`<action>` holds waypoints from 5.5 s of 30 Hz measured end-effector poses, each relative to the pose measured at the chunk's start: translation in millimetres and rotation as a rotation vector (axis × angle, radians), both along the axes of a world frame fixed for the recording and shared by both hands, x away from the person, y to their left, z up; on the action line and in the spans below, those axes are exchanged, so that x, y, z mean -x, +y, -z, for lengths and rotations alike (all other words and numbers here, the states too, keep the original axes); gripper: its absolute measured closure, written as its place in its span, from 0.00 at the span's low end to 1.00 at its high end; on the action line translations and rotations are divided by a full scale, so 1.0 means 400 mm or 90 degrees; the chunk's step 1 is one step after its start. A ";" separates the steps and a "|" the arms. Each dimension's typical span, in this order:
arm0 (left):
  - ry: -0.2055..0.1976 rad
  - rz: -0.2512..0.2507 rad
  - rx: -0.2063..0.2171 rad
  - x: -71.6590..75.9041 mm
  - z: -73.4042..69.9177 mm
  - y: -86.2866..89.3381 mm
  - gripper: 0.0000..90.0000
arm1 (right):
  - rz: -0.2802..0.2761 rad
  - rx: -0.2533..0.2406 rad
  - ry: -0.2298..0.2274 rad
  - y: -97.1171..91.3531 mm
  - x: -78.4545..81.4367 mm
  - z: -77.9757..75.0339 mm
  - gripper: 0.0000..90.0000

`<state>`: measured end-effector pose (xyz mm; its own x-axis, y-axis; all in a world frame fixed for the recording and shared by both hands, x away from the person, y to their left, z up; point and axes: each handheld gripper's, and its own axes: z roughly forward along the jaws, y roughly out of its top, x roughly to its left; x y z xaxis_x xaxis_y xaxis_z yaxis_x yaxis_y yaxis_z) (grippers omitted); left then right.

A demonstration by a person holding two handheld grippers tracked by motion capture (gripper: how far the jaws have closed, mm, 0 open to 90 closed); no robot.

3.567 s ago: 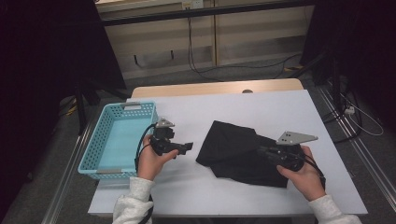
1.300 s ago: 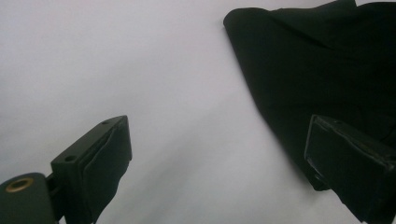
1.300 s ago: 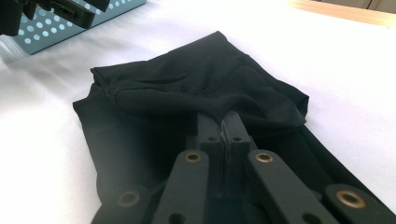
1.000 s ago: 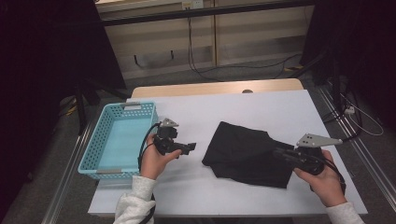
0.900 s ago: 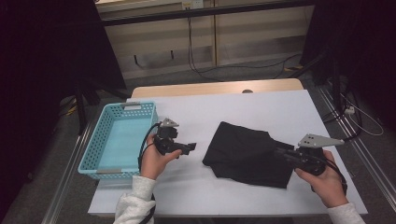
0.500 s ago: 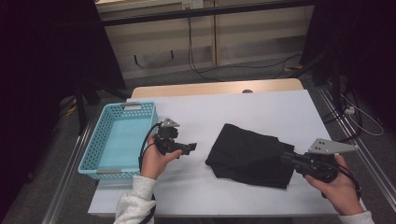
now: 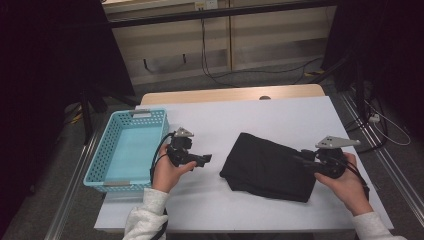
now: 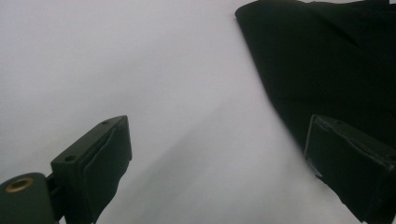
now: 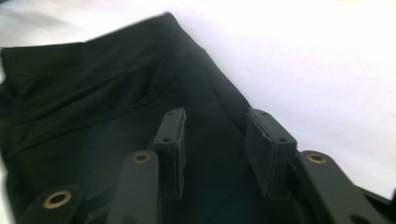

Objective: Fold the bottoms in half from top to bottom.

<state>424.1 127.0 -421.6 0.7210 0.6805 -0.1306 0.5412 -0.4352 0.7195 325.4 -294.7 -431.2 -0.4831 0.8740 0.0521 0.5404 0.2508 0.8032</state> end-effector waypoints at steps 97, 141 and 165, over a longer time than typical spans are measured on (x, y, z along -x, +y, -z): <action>-0.005 0.012 -0.007 0.005 -0.002 -0.012 0.08 | 0.004 0.007 0.090 -0.027 -0.077 0.040 0.91; -0.016 0.026 -0.003 0.030 -0.001 -0.039 0.08 | 0.004 -0.006 0.090 -0.052 -0.045 0.040 0.67; 0.003 0.070 0.010 0.091 0.040 -0.101 0.05 | 0.027 -0.035 0.019 0.028 -0.046 0.022 0.12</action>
